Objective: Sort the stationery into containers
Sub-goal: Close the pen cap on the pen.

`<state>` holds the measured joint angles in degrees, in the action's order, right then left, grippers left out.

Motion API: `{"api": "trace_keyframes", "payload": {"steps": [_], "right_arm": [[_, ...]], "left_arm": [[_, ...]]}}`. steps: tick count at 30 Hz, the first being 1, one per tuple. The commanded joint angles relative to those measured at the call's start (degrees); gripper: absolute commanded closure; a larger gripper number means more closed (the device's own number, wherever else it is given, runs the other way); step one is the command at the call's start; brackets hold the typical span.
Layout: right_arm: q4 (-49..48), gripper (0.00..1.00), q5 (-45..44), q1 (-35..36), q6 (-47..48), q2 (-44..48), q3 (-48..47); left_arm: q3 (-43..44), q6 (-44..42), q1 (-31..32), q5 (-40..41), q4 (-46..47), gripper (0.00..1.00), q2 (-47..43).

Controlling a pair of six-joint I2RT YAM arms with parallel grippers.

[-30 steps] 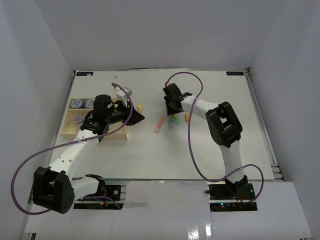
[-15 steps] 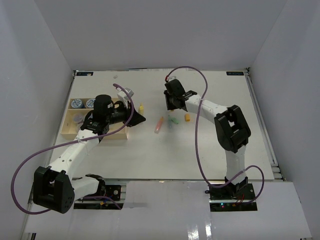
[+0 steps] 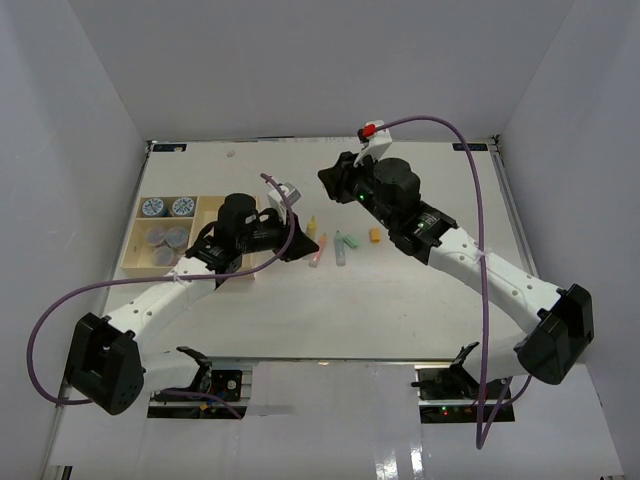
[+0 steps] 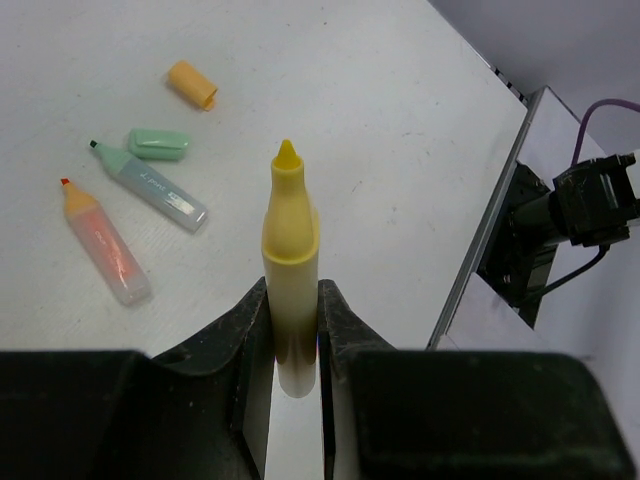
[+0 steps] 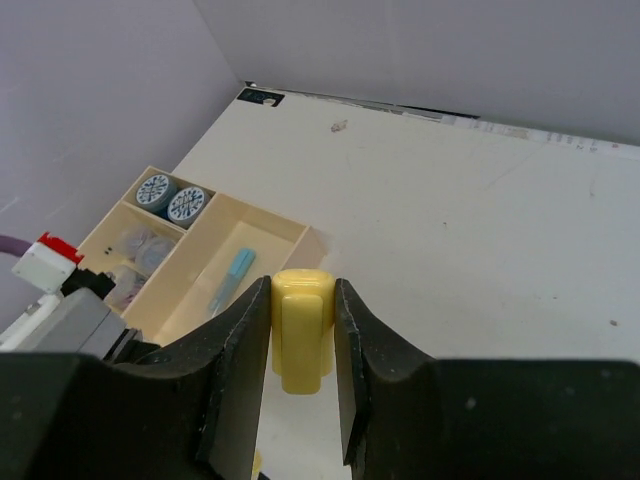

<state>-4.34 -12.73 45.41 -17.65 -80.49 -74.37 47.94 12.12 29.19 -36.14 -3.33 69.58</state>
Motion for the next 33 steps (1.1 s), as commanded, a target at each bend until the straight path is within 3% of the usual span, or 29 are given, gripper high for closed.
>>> {"api": "trace_keyframes", "payload": {"steps": [1, 14, 33], "right_arm": [[-8.1, 0.92, -0.1, 0.9, -2.7, 2.9, 4.6], [-19.6, 0.92, -0.4, 2.4, -6.5, 9.6, 15.8], [-21.7, 0.92, 0.4, 2.9, -7.1, 8.9, 17.2]], "left_arm": [[3.0, 3.3, 1.8, 5.1, 5.2, 0.77, -0.6], [2.7, 9.0, 4.4, 7.2, 12.5, 0.78, 0.7], [3.5, 8.9, 5.4, 7.0, 12.7, 0.77, 1.9]]}}
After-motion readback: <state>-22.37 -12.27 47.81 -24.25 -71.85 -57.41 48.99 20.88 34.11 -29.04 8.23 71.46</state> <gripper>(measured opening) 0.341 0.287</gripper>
